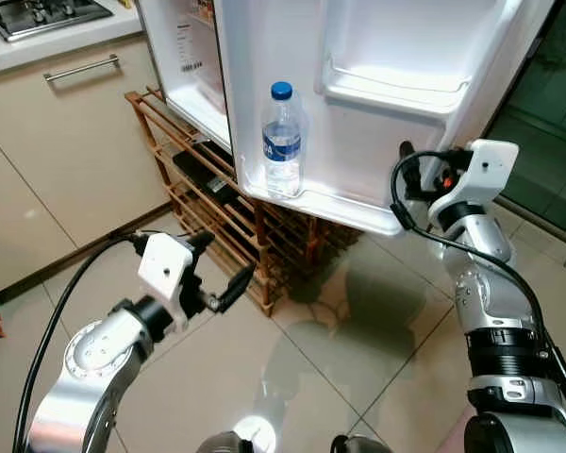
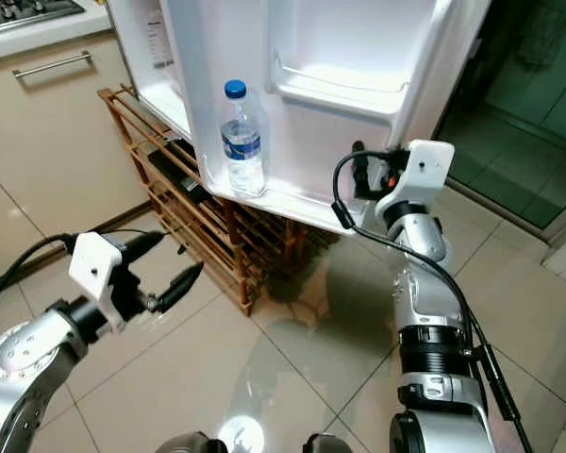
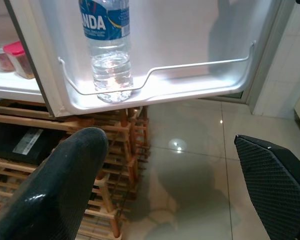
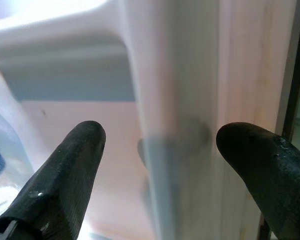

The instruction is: Restocking fridge

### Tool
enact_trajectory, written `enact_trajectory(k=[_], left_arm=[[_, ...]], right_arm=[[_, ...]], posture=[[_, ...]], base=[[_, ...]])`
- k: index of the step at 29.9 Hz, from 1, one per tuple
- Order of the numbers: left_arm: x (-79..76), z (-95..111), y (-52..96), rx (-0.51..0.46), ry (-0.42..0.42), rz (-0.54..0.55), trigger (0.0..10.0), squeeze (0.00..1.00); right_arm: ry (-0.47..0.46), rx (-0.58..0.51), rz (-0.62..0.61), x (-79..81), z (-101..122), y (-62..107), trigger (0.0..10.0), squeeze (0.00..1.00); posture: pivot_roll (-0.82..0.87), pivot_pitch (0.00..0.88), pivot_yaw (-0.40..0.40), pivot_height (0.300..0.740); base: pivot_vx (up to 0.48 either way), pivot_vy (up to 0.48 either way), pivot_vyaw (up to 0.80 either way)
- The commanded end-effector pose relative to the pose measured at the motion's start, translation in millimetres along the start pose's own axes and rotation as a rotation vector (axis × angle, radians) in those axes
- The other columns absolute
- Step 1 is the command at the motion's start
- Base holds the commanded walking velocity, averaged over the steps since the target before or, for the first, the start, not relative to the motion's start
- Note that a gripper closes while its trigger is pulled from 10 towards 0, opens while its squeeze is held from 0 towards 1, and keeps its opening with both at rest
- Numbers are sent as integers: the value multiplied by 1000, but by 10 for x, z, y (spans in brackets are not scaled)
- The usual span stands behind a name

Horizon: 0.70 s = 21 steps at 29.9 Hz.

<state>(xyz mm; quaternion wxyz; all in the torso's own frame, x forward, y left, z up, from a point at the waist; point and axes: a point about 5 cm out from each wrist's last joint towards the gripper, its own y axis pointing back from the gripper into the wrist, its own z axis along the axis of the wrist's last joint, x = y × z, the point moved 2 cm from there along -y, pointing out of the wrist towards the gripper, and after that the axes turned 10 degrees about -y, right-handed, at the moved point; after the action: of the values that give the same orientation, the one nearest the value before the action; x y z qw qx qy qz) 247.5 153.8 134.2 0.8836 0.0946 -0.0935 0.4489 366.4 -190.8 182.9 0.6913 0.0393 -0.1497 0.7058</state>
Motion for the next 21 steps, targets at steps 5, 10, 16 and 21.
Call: enact_trajectory(k=[5,10,16,21], left_arm=[[-11,55,15,-11,-11,-26,10000,0],[15,-43,52,34,-48,-28,10000,0],[53,-113,96,70,-81,-16,10000,0],[54,-190,160,98,-87,-16,10000,0]], right_arm=[[-40,-16,52,62,23,-21,10000,0],[-113,13,236,273,-15,62,10000,0],[-120,25,391,397,-26,211,10000,0],[-126,24,483,450,16,392,10000,0]], posture=[[84,73,35,740],[80,73,40,740],[82,72,38,740],[80,73,33,740]], base=[[0,0,0],[0,0,0],[0,0,0],[0,0,0]])
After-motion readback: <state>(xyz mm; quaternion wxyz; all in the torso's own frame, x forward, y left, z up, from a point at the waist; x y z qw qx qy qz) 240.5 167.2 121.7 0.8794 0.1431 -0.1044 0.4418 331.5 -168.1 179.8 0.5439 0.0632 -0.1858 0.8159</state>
